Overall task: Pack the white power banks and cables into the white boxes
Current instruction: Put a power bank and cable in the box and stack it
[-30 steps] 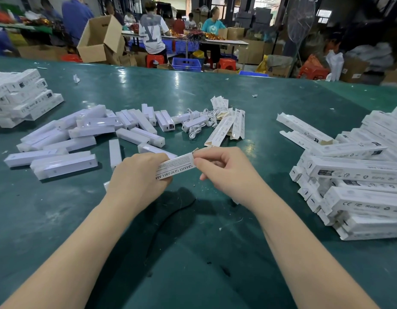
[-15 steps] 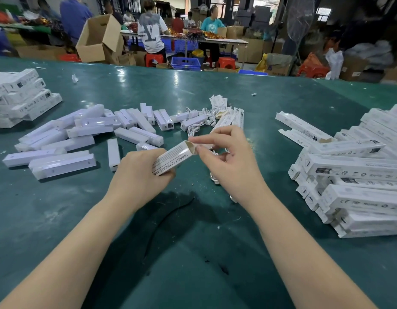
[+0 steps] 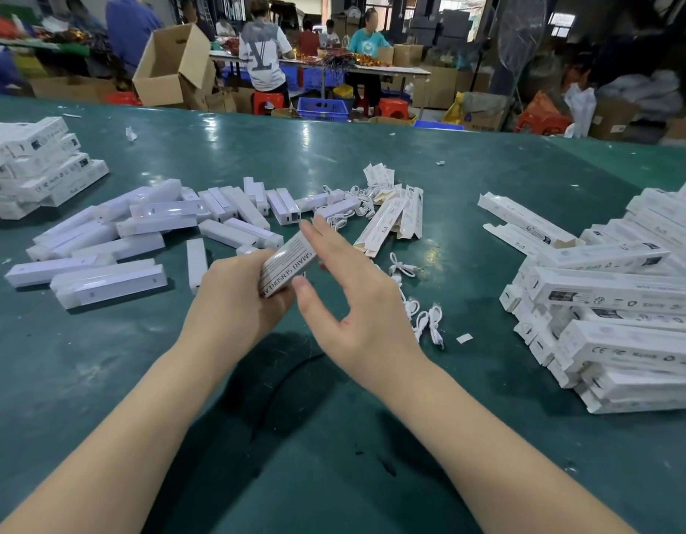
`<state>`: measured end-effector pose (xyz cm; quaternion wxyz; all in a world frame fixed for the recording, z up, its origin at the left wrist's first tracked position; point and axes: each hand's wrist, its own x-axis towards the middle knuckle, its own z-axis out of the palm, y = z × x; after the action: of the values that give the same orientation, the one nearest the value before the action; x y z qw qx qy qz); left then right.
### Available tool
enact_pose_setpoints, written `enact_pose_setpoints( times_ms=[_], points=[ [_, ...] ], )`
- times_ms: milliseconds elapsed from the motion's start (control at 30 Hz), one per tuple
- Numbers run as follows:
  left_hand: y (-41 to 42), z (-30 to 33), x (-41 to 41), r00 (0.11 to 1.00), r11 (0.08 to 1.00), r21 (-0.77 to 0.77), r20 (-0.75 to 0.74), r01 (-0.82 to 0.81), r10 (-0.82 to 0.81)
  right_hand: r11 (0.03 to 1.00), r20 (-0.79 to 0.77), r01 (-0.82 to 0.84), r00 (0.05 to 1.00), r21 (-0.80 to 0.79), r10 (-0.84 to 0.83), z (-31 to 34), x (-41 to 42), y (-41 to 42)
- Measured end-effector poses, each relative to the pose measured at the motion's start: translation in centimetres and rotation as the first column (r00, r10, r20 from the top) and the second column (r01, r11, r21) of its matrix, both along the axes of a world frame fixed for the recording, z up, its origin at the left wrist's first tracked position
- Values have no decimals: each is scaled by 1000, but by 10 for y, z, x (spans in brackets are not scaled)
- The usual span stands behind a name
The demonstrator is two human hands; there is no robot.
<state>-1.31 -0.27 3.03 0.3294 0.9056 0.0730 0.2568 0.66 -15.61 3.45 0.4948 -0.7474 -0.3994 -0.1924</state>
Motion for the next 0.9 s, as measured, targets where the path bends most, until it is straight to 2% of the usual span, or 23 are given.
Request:
enact_pose_setpoints(
  times_ms=[67,100,167,267,433,533,667,800,900],
  points=[
    [-2,1,-1,1000,999,49,6,-18,18,999,62,-30,998,37,28,0,-1,-1],
    [-3,1,-2,1000,997,69,16,-26,25,996,35,-49,998,76,46,1,-1,-1],
    [-3,3,-4,999,992,124,38,-31,26,969,-128,-59,987,238,92,4,0,-2],
    [-5,4,-6,1000,981,196,22,-10,6,875,-378,19,906,484,190,5,2,-1],
    [-10,5,-6,1000,978,206,22,-19,14,808,-515,69,801,585,305,3,2,3],
    [-10,5,-5,999,974,226,24,-28,23,803,-540,73,776,591,326,2,5,3],
    [-9,3,-4,999,981,195,37,-11,4,843,-475,33,838,536,269,0,2,5],
    [-6,4,-5,996,993,115,87,14,-24,960,-254,-27,962,280,102,-6,-2,8],
    [-4,4,-5,997,991,132,71,30,-39,981,-193,-42,978,190,79,-9,2,9]
  ],
)
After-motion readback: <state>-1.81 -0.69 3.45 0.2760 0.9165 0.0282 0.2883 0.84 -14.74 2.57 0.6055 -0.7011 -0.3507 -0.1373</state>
